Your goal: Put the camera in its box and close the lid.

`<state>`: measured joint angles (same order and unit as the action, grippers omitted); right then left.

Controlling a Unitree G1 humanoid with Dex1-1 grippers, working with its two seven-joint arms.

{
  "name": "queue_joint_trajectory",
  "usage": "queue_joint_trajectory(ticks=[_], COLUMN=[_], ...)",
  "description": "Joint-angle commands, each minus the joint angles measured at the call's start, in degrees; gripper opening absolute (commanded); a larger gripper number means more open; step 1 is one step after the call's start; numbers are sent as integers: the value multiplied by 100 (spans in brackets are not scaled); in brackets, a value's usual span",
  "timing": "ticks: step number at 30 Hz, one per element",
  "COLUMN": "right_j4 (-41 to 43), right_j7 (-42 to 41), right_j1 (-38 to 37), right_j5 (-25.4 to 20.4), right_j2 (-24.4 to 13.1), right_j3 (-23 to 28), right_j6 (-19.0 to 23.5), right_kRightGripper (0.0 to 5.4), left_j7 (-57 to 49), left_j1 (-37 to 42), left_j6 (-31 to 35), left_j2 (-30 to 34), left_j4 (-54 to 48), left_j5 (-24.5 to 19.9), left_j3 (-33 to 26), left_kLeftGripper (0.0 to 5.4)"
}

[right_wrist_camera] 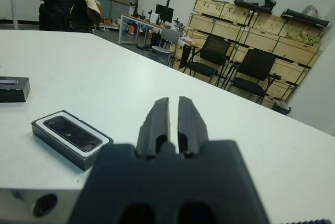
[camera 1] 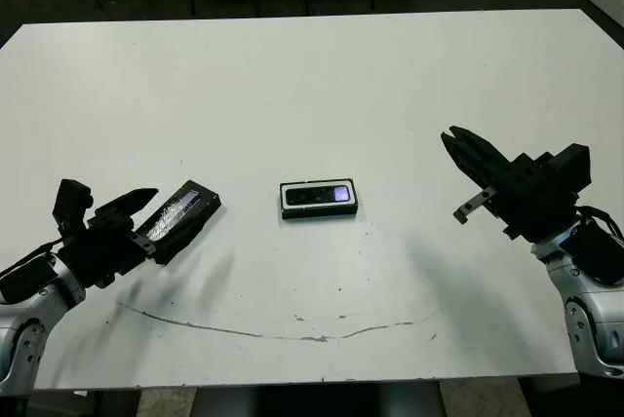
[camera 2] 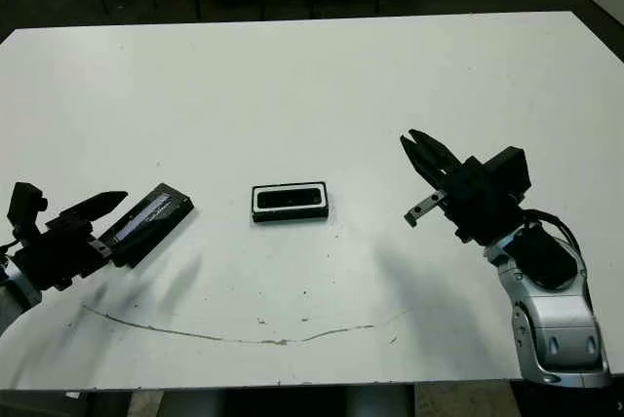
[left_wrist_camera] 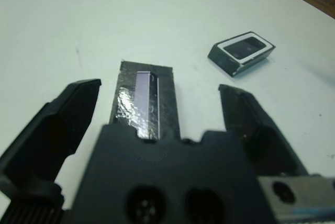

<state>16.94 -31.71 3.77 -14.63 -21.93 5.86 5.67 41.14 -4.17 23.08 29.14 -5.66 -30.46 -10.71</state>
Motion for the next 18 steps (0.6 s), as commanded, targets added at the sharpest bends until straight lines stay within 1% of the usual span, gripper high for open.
queue_joint_trajectory(ticks=[1,3,11,15,18], right_j4=[-18,4,164,110,215], right_j7=[13,10,105,30,113], right_j1=[-119,-126,-203,-209,-247], right_j5=[-21,-36,-88,-155,-93], right_j2=[-42,-57,-76,-80,-133], right_j3=[-10,-8,9,24,15], right_j6=[46,80,288,205,304], right_kRightGripper=[0,0,0,0,0], left_j7=[56,126,337,388,299], left_j1=[36,49,129,180,183], left_j6=[67,7,-163,-240,-272], left_j2=[63,70,184,146,108], left_j4=[145,214,408,595,665], left_j5=[113,139,544,637,735], left_j3=[69,95,289,286,279], left_kLeftGripper=[539,539,539,539,539])
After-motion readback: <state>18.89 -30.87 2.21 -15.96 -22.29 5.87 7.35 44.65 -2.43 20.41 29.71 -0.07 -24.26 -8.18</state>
